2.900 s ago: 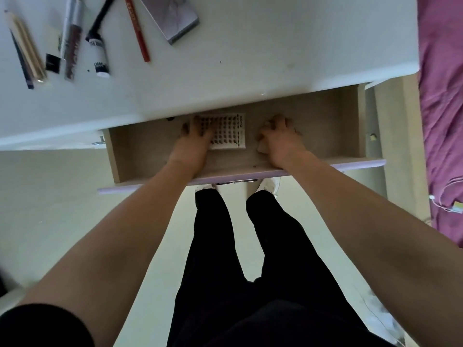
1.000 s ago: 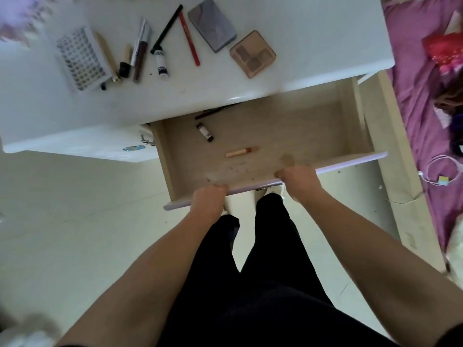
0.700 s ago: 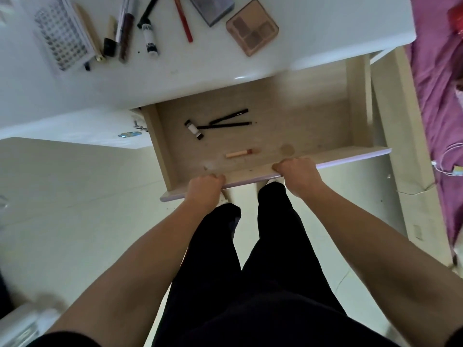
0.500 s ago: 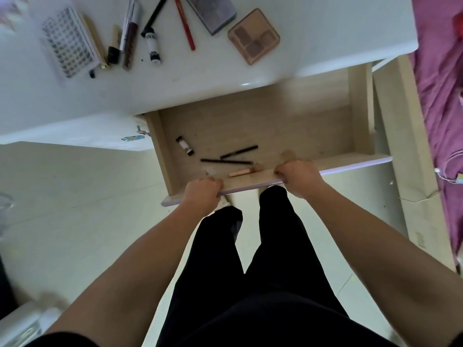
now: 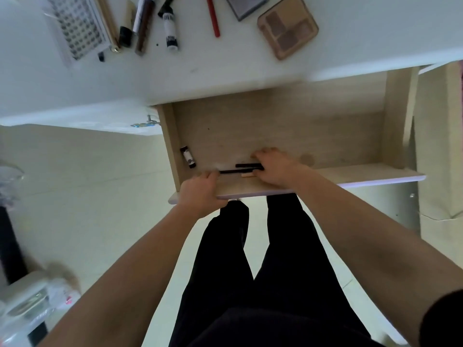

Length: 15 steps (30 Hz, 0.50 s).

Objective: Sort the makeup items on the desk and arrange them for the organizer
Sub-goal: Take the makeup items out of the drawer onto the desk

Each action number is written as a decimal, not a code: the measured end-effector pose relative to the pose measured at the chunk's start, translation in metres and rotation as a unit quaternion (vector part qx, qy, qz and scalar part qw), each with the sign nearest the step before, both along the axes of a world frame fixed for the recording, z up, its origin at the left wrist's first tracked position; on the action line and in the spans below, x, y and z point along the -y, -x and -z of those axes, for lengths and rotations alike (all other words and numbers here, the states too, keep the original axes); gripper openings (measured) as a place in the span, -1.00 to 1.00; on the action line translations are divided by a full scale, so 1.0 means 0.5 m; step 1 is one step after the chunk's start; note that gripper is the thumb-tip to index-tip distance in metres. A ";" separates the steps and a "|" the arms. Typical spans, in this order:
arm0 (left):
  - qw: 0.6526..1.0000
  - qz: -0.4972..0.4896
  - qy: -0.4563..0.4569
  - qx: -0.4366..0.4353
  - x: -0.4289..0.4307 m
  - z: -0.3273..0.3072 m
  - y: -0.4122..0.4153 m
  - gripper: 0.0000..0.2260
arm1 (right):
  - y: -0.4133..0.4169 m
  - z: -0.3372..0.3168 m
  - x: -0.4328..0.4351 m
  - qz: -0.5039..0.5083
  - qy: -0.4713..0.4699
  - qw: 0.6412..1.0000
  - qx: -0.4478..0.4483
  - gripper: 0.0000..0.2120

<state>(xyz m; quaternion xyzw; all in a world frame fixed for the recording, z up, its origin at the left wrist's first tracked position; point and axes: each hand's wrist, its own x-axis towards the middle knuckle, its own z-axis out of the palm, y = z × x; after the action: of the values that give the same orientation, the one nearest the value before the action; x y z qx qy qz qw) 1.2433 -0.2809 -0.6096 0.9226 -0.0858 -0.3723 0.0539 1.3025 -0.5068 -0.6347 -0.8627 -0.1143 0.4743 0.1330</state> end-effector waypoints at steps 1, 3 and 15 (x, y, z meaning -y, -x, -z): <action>1.000 -0.016 0.015 0.020 -0.005 0.005 0.004 -0.29 | 0.002 0.011 -0.013 -0.014 0.009 1.000 -0.010 -0.48; 0.996 -0.042 0.040 0.071 -0.014 0.013 0.013 -0.14 | 0.010 0.029 -0.033 -0.029 0.036 0.999 -0.009 -0.42; 0.994 -0.079 0.011 -0.078 -0.027 0.024 -0.007 0.22 | 0.015 0.049 -0.011 -0.043 0.035 0.997 -0.062 -0.47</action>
<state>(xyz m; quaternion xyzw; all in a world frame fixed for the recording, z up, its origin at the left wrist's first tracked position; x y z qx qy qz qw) 1.2468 -0.2673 -0.6216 0.8939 -0.0124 -0.4370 0.0997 1.2948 -0.5011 -0.6589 -0.8300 -0.1260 0.5359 0.0896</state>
